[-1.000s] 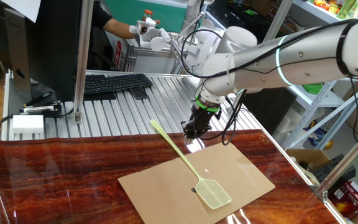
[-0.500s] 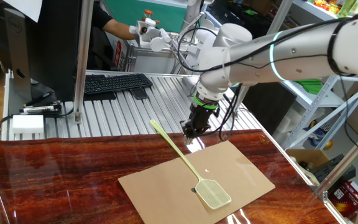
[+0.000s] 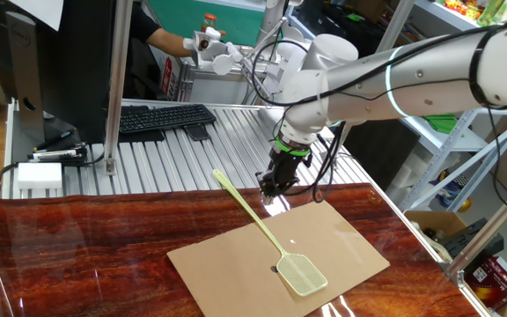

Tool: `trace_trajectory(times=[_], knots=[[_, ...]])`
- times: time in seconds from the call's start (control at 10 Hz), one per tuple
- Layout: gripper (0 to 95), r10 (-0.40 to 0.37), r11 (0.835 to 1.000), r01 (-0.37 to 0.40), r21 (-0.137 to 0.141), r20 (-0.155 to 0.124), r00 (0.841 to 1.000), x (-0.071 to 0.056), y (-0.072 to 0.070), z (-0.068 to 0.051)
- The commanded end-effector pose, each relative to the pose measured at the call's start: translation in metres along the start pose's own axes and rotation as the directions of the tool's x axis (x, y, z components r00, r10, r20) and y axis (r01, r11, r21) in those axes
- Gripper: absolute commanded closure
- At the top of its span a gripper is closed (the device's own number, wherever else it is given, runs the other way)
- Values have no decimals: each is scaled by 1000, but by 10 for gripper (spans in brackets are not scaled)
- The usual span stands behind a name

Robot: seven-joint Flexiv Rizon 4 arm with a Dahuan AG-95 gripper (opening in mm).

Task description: Swat with a flyswatter

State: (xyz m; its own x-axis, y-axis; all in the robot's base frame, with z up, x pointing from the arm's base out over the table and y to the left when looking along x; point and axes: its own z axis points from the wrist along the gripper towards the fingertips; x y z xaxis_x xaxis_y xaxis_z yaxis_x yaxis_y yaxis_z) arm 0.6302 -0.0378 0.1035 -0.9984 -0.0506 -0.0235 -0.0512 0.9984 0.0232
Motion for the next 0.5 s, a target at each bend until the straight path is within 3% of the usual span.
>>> trace_trajectory(times=[0.1,0.5], knots=[[950,7,1000,-7,3,9,1000,-3,0,8],[950,11,1000,-11,1,12,1000,-19,-6,16]])
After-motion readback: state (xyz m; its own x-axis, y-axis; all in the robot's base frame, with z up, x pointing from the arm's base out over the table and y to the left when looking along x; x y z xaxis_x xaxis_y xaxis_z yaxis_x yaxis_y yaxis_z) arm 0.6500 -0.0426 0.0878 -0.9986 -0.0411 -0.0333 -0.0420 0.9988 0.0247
